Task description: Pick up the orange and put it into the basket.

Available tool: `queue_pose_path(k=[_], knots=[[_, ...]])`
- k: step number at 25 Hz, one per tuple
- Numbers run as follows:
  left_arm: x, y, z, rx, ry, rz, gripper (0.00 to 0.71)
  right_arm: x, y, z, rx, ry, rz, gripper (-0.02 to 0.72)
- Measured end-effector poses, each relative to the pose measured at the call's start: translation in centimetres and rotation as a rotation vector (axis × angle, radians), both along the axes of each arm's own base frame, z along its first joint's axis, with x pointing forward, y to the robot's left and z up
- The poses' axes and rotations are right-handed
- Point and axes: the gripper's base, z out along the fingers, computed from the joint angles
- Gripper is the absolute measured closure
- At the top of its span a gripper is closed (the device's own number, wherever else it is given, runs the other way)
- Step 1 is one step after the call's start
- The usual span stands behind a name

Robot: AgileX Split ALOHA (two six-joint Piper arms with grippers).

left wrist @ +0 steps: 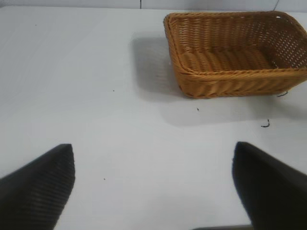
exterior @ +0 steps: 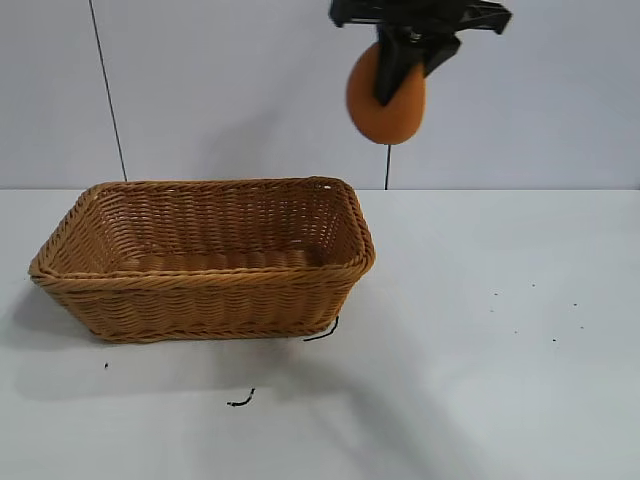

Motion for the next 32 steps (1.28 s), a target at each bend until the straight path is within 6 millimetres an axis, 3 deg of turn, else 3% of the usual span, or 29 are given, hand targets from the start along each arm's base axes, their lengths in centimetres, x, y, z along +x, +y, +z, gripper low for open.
queue_pose_path(k=[4, 8, 10, 14, 16, 20, 25, 32], knots=[[0.0, 0.0, 0.0, 0.0, 0.0, 0.0, 0.071, 0.0, 2.7, -3.7, 0.012, -0.007, 0.03, 0.606], [0.0, 0.0, 0.0, 0.0, 0.002, 0.0, 0.071, 0.7, 3.2, -6.8, 0.008, 0.02, 0.007, 0.587], [0.0, 0.0, 0.0, 0.0, 0.002, 0.0, 0.071, 0.7, 3.2, -7.6, -0.005, 0.039, 0.004, 0.503], [0.0, 0.0, 0.0, 0.0, 0.002, 0.0, 0.071, 0.7, 3.2, -7.3, -0.001, 0.035, 0.004, 0.132], [0.0, 0.0, 0.0, 0.0, 0.002, 0.0, 0.071, 0.6, 3.1, -6.6, -0.004, 0.032, 0.007, 0.056], [0.0, 0.0, 0.0, 0.0, 0.002, 0.0, 0.071, 0.9, 2.5, -4.2, -0.054, 0.012, 0.015, 0.017], [0.0, 0.0, 0.0, 0.0, 0.002, 0.0, 0.071, 3.6, -1.4, -1.0, -0.09, -0.044, -0.063, 0.013], [0.0, 0.0, 0.0, 0.0, 0.002, 0.0, 0.071, 8.6, -12.3, -0.5, -0.105, -0.031, -0.297, 0.009]])
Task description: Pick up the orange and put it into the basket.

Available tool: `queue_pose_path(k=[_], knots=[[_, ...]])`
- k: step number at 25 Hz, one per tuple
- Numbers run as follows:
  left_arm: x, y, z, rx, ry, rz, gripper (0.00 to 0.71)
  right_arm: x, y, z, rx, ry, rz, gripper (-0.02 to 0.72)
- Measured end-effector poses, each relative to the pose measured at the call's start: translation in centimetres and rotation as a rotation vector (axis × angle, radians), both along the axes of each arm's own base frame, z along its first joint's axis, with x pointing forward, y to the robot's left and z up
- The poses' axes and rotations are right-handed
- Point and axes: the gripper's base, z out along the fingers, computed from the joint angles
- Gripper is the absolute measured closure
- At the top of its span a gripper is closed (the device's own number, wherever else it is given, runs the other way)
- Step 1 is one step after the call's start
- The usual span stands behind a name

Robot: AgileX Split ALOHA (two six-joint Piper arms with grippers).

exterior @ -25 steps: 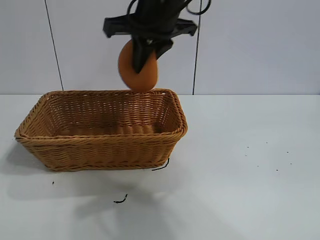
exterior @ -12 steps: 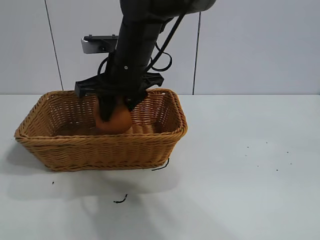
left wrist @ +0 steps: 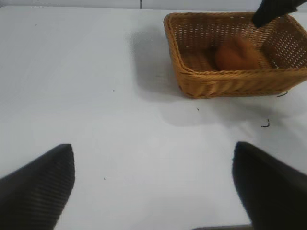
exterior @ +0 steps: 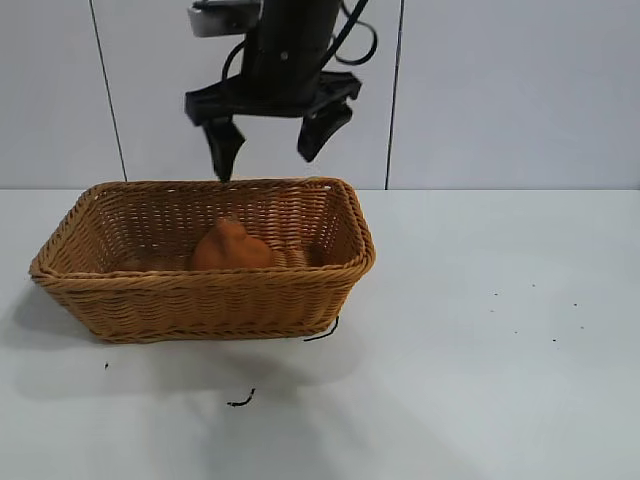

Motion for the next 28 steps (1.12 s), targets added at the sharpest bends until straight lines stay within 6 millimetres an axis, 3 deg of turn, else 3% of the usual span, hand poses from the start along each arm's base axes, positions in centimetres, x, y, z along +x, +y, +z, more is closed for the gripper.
queue_pose_path(k=[6, 10, 13, 17, 23, 28], knots=[[0.0, 0.0, 0.0, 0.0, 0.0, 0.0, 0.071, 1.8, -10.6, -0.3, -0.021, 0.055, -0.211, 0.009], [0.0, 0.0, 0.0, 0.0, 0.0, 0.0, 0.071, 1.9, -14.8, -0.3, -0.024, 0.074, -0.293, 0.008], [0.0, 0.0, 0.0, 0.0, 0.0, 0.0, 0.071, 1.9, -16.1, -0.3, -0.014, 0.076, -0.321, 0.008], [0.0, 0.0, 0.0, 0.0, 0.0, 0.0, 0.071, 1.2, -16.2, -0.6, -0.021, 0.104, -0.317, 0.008], [0.0, 0.0, 0.0, 0.0, 0.0, 0.0, 0.071, -2.3, -16.2, -1.4, -0.038, 0.229, -0.309, 0.008], [0.0, 0.0, 0.0, 0.0, 0.0, 0.0, 0.071, -10.7, -15.9, 0.1, -0.038, 0.355, -0.286, 0.008]])
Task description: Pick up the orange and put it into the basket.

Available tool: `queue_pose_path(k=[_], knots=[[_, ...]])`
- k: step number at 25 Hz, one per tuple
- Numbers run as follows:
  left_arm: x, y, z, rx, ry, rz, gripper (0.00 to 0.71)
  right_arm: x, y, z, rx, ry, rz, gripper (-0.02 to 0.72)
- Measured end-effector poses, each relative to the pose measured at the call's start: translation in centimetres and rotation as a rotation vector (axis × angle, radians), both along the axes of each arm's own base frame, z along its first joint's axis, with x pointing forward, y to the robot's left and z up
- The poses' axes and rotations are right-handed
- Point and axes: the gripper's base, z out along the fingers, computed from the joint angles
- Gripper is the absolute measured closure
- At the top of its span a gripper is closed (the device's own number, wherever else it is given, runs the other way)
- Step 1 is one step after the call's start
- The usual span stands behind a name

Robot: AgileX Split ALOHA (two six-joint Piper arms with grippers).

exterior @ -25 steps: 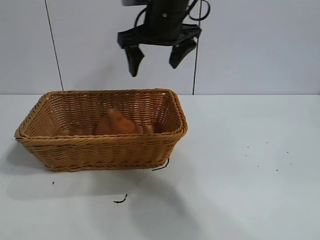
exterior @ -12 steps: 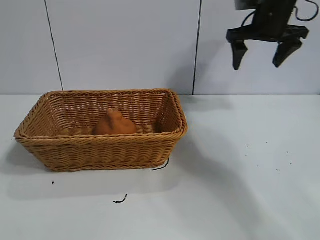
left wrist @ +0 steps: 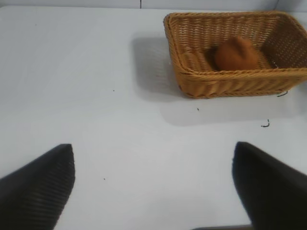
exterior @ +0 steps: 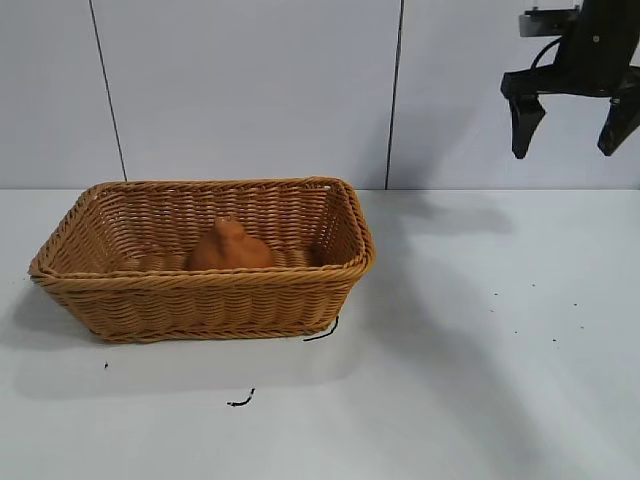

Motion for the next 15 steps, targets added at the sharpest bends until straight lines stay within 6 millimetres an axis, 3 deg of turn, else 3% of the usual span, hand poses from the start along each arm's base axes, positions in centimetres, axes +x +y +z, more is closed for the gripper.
queue_pose_path(k=[10, 15], knots=[[0.0, 0.0, 0.0, 0.0, 0.0, 0.0, 0.071, -18.1, 0.0, 1.2, -0.002, 0.055, 0.034, 0.008], [0.0, 0.0, 0.0, 0.0, -0.001, 0.0, 0.071, -24.7, 0.0, 1.0, -0.005, -0.091, 0.033, 0.008]])
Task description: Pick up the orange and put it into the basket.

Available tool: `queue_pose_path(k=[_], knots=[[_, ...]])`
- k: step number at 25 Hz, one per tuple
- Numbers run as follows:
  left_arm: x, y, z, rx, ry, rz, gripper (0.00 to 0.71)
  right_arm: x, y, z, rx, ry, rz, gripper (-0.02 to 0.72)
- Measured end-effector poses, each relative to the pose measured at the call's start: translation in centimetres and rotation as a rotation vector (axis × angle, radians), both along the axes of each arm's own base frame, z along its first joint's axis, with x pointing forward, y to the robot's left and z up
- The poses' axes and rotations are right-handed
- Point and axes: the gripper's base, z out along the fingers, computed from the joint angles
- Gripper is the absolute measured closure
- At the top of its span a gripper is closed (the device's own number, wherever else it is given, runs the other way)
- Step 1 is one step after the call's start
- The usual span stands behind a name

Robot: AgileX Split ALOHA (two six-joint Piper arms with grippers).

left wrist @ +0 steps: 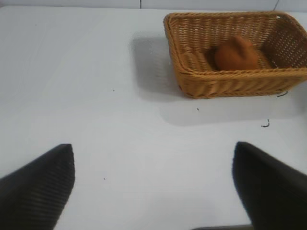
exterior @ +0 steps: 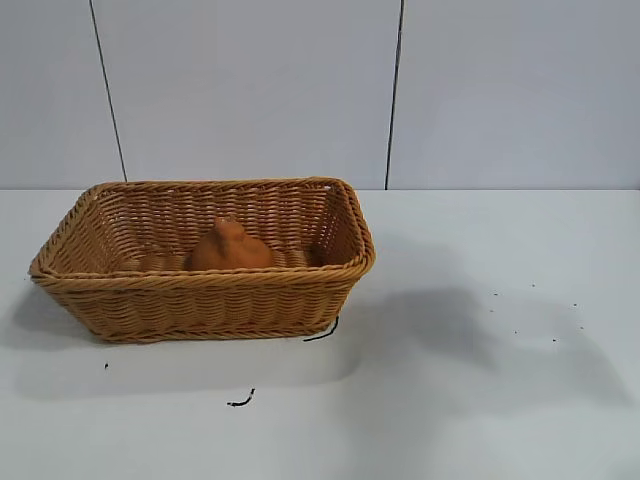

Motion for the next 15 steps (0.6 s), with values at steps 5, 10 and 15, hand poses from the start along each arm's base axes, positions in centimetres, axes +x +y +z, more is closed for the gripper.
queue_pose_path(k=[5, 10, 15], knots=[[0.0, 0.0, 0.0, 0.0, 0.0, 0.0, 0.071, -4.6, 0.0, 0.5, 0.0, -0.304, 0.0, 0.008], [0.0, 0.0, 0.0, 0.0, 0.0, 0.0, 0.071, -8.1, 0.0, 1.8, 0.005, -0.584, 0.002, 0.008], [0.0, 0.0, 0.0, 0.0, 0.0, 0.0, 0.071, -10.4, 0.1, 2.4, 0.006, -0.739, 0.003, 0.008]])
